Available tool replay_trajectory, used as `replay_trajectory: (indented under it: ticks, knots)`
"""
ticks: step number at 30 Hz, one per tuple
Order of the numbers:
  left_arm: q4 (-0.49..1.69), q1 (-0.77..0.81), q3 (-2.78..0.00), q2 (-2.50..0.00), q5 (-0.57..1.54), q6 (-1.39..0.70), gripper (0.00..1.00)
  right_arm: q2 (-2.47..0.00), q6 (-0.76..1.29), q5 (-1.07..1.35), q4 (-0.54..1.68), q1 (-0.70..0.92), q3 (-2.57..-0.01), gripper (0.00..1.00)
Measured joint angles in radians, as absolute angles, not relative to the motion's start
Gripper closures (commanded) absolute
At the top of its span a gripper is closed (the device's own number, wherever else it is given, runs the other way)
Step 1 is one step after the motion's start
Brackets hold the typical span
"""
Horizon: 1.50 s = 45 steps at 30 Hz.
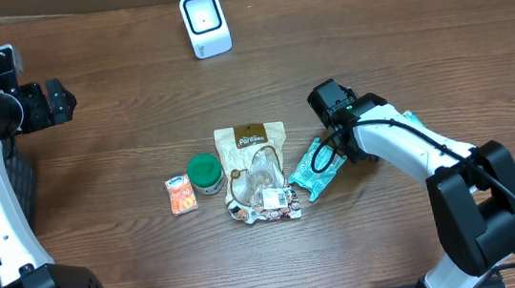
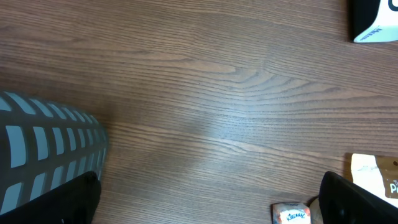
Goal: Scan the item barcode
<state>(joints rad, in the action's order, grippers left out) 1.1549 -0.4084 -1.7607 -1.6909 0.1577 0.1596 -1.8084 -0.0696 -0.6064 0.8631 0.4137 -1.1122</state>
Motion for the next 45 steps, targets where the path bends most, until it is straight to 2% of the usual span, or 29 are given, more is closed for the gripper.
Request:
replay_trajectory:
  ticks: [4, 12, 19, 28, 31, 34, 36, 45]
  knots:
    - [1.155, -0.408, -1.761, -1.691, 0.158, 0.16, 0.01, -1.808, -0.06, -0.583, 0.844, 0.39, -1.112, 0.61]
    - [1.155, -0.408, -1.761, -1.691, 0.158, 0.16, 0.0, -1.808, -0.06, -0.495, 0.833, 0.233, -1.112, 0.62]
    - [1.155, -0.408, -1.761, -1.691, 0.158, 0.16, 0.0, -1.808, -0.125, -0.425, 0.814, 0.159, -1.111, 0.62]
    - [1.155, -0.408, -1.761, -1.691, 0.158, 0.16, 0.0, -1.808, -0.208, -0.396, 0.679, 0.097, -1.055, 0.63]
    - [1.155, -0.408, -1.761, -1.691, 0.158, 0.16, 0.0, -1.807, -0.238, -0.399, 0.642, 0.08, -1.011, 0.72]
    - [1.155, -0.408, -1.761, -1.691, 0.158, 0.16, 0.0, -1.803, -0.256, -0.395, 0.631, 0.073, -1.005, 0.88]
    - [1.155, -0.408, -1.761, -1.691, 0.158, 0.16, 0.0, -1.798, -0.26, -0.379, 0.631, 0.071, -1.005, 0.95]
    - [1.155, -0.408, -1.761, -1.691, 0.158, 0.16, 0.0, -1.772, -0.152, -0.229, 0.649, 0.065, -1.009, 0.96]
